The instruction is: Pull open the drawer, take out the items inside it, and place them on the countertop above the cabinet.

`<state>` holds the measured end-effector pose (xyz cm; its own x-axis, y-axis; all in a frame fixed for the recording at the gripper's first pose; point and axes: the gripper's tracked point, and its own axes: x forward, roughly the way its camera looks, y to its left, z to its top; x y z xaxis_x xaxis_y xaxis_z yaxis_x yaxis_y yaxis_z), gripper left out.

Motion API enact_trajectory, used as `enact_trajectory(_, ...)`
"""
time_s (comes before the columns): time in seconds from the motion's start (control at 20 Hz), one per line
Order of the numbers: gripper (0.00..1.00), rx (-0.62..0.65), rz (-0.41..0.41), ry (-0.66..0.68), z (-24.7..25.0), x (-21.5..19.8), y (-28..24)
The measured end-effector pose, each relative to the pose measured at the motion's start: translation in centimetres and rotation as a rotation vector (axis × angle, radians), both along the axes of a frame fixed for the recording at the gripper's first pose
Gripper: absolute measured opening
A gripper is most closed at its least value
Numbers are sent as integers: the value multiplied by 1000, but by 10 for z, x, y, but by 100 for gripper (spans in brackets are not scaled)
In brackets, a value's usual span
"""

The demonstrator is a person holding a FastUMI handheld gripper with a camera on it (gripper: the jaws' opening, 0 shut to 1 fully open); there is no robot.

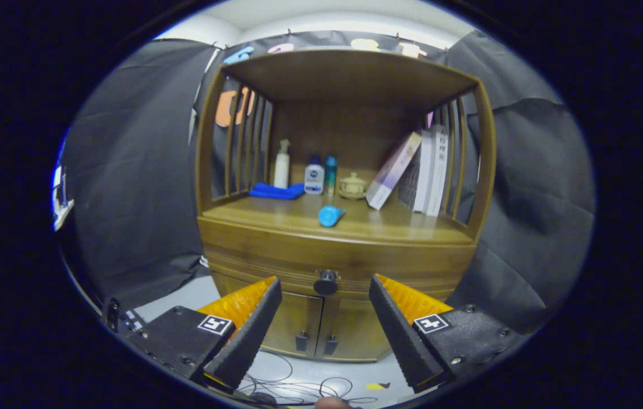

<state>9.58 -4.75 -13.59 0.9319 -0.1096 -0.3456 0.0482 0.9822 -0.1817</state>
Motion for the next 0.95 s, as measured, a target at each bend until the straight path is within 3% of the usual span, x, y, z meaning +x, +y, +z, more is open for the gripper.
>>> enact_trajectory(0.55, 100, 99, 121, -267, 146, -143, 35)
enact_trajectory(0.75, 100, 106, 135, -310, 166, -192, 39)
enact_trajectory(0.95, 100, 113, 134, -337, 167, -211, 37)
